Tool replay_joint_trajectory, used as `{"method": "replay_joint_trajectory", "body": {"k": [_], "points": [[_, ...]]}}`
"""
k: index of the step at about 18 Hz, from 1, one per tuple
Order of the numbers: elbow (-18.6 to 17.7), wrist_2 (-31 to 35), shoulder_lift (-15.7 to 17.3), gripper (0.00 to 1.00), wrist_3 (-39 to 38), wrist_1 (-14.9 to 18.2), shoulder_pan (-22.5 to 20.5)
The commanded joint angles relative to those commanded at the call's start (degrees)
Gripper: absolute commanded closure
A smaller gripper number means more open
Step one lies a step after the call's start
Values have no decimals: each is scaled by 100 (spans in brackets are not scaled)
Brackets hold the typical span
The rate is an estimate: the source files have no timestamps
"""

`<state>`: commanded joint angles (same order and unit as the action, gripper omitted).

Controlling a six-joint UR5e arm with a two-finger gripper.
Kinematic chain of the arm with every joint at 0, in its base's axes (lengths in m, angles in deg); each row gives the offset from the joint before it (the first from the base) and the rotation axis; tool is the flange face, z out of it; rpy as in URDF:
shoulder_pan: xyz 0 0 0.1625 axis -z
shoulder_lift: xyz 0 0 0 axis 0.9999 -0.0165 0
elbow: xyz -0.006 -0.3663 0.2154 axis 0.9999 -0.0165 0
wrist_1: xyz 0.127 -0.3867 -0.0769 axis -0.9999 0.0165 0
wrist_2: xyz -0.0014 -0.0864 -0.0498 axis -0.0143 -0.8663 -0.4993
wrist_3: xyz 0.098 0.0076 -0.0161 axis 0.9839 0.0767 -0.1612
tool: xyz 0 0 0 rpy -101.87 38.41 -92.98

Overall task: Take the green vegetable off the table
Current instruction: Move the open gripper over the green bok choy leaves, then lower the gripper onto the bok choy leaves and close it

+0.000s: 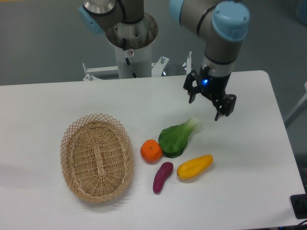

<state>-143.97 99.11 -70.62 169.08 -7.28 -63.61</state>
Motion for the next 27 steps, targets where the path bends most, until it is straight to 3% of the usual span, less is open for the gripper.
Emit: {"method": "replay_joint_trajectory", "body": {"k": [4,6,8,10,12,27], "points": [[-97,390,-386,0,11,-44,9],[-141,390,-449,0,2,-289,9],[-377,407,-589,0,-16,-649,61],[-720,451,-607,0,-16,-1315,88],[-949,478,-616,0,-7,-1599,88],[-1161,486,-818,0,-376,-1784,255]]}}
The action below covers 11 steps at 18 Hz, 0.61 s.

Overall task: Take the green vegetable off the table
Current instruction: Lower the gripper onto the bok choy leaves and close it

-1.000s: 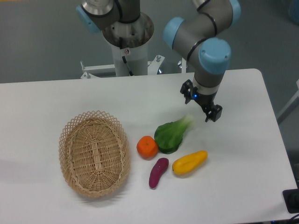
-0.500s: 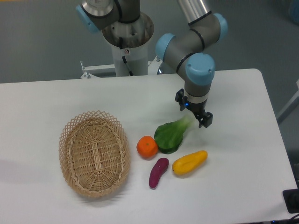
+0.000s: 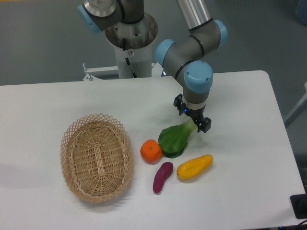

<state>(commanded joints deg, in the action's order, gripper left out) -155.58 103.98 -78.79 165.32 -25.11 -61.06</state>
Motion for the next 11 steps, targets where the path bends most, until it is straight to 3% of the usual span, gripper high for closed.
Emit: {"method": "replay_joint_trajectory", "body": {"k": [1,3,4,11], "points": [[-17,0,-9,5,0,-105,9],[-35,0,-35,35,9,-150,0],[-26,0,-35,43,17,-150,0],[17,-9,-9,63,44,-142,0]]}}
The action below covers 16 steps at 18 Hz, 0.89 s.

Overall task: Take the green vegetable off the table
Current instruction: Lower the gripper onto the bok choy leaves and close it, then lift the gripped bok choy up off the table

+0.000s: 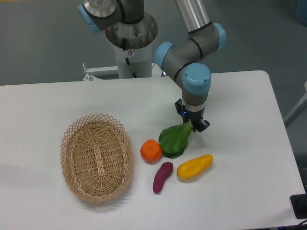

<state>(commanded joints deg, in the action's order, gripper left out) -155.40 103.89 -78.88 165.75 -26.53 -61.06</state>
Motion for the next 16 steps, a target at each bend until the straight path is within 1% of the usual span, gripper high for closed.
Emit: {"method": "replay_joint_trajectory", "body": {"k": [6,8,9,11,13,14,15,16], "points": [[88,-9,35,64,70,9,-26],[219,0,61,64,297,61,-88],[255,0,96,64,516,96,-175],[272,-26,359,64,930,149,-351],[386,-53,422,64,1081,333,-474],[613,-96,439,64,1081,639,-509],[972,-340,500,64,959,1051,-484],[1071,-508,597,64,871,1185,-483]]}}
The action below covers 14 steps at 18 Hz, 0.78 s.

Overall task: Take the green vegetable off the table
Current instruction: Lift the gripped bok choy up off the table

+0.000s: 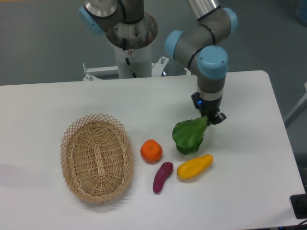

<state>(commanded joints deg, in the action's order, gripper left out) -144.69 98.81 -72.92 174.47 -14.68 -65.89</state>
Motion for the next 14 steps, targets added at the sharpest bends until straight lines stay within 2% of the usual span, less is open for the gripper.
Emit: {"method": "replay_joint_trajectory", "body": {"k": [7,10,14], "points": [[423,-1055,624,63,-1046,748,202],[449,-1328,792,63,-1310,792,211],[449,-1390,836,63,-1346,792,193]]}}
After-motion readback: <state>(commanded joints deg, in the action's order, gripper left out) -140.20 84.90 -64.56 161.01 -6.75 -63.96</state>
